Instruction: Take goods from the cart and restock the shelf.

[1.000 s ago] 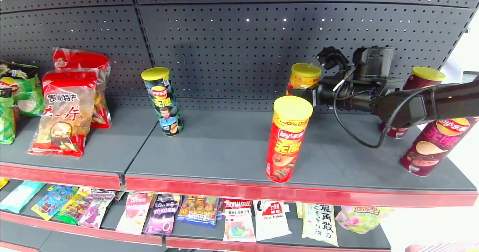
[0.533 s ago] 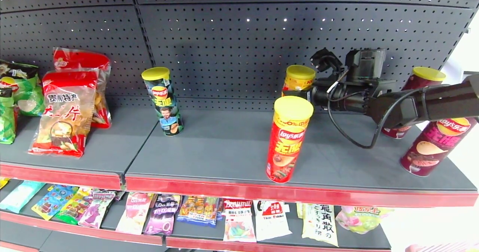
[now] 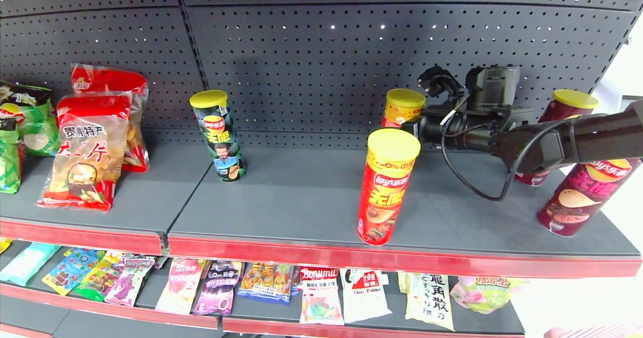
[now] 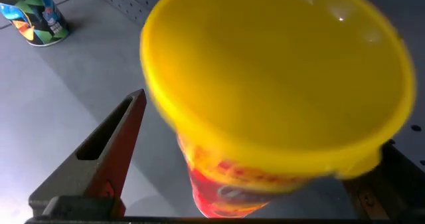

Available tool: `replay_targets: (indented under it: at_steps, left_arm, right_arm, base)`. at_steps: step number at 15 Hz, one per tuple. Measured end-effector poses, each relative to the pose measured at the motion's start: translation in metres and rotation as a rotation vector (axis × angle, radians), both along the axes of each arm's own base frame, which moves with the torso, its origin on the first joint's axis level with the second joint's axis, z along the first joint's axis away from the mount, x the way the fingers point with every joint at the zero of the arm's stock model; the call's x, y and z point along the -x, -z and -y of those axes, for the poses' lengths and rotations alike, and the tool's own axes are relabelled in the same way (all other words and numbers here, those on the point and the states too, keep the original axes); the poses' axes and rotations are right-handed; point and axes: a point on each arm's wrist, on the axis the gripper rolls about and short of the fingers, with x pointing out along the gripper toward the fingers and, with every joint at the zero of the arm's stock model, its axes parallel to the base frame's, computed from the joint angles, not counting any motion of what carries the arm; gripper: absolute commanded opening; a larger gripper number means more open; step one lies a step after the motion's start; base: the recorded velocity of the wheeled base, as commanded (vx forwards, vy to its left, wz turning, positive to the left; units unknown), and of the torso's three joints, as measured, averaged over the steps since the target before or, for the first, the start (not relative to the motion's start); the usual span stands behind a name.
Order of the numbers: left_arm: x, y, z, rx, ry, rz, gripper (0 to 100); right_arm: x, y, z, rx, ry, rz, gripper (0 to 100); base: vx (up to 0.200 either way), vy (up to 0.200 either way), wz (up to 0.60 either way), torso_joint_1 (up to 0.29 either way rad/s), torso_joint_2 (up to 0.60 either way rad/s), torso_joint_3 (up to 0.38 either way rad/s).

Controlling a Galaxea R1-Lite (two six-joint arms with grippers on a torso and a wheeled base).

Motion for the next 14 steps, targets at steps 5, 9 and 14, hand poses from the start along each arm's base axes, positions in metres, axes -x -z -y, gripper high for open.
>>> replay_targets:
  at_steps: [5,9,14]
  left_arm:
    - [0.0,0.0,0.0,0.002,0.002,-0.001,100]
    - [0.0,0.0,0.0,0.004,0.008,-0.001,100]
    - [0.0,0.0,0.0,0.009,0.017,-0.003,100]
  right_arm:
    - [0.023,0.0,0.011,-0.001,0.032,-0.046,100]
    - [0.054,-0.003,0.027,0.003,0.106,-0.077,100]
    - [0.098,-0.007,0.039,-0.003,0.171,-0.104,100]
  base:
    - [0.0,0.0,0.0,0.0,0.0,0.0]
    - [0.0,0.0,0.0,0.0,0.0,0.0]
    - [0.0,0.0,0.0,0.0,0.0,0.0]
